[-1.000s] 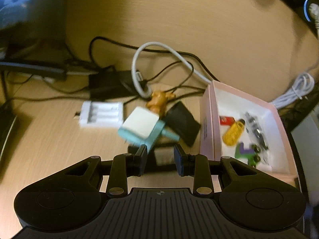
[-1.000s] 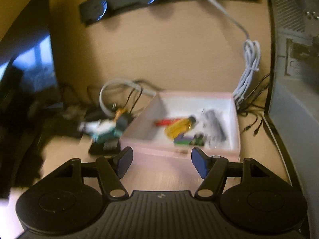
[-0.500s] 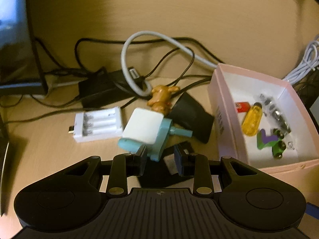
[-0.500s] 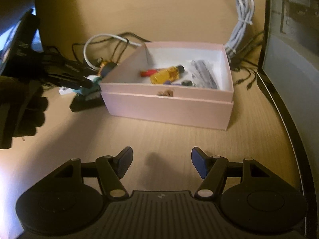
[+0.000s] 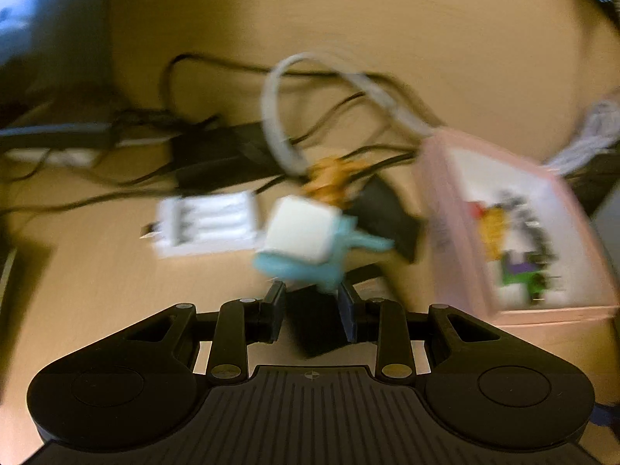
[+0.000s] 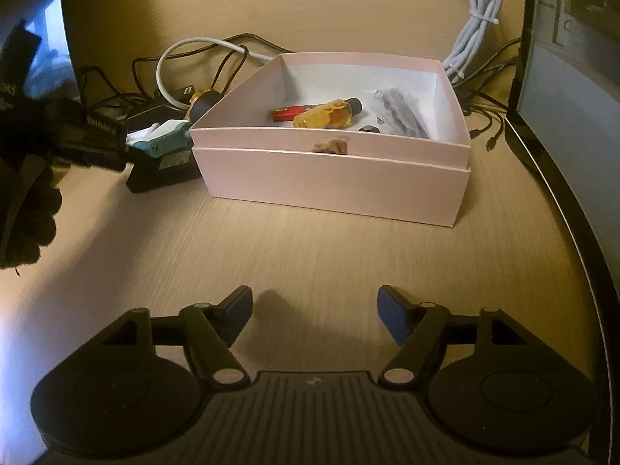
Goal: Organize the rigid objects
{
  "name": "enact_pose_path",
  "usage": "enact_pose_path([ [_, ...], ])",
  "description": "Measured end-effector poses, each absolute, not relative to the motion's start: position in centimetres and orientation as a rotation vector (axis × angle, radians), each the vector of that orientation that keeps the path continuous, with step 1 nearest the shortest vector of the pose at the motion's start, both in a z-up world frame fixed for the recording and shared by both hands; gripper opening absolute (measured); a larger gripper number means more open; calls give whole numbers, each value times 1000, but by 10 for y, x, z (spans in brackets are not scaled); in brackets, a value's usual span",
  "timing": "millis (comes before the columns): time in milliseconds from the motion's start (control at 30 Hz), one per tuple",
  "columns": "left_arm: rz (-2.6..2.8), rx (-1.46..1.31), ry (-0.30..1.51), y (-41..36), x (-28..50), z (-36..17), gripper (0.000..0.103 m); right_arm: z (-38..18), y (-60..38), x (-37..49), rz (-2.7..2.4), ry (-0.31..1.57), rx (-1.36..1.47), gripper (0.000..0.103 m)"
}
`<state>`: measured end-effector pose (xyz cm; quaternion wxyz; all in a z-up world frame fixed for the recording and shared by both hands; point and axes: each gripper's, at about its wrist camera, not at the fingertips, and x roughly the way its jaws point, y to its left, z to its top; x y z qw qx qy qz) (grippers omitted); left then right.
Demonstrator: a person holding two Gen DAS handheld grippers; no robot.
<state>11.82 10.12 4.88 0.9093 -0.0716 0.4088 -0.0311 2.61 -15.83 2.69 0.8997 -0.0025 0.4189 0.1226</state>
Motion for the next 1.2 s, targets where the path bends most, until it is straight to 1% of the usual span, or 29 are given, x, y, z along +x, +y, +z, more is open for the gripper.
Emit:
enact_pose_path([
  [33,-94,-133,831,97,118,51,33,26,-157,26,253,866,-10,78],
  [167,-164,-41,797,78,113,57,33,23,-150,22,246,855,-39,78],
  [300,-155,42,781,71,107,59,33,21,-147,18,245,844,-61,81],
  [400,-99,45,756,80,108,63,33,19,-146,17,242,835,-65,83],
  [533,-74,43,773,96,121,65,33,18,-145,16,240,831,-63,86],
  [667,-96,83,782,93,132,63,33,17,-144,14,234,822,-65,87],
  [833,-221,167,752,70,144,69,34,16,-143,9,214,805,-58,87],
  [900,-240,143,773,68,157,70,34,16,-142,8,203,805,-55,87],
  [1067,-260,-20,814,78,195,67,33,16,-143,3,189,800,-47,87],
  [1200,-268,-30,839,71,216,60,33,15,-143,-2,181,781,-44,87],
])
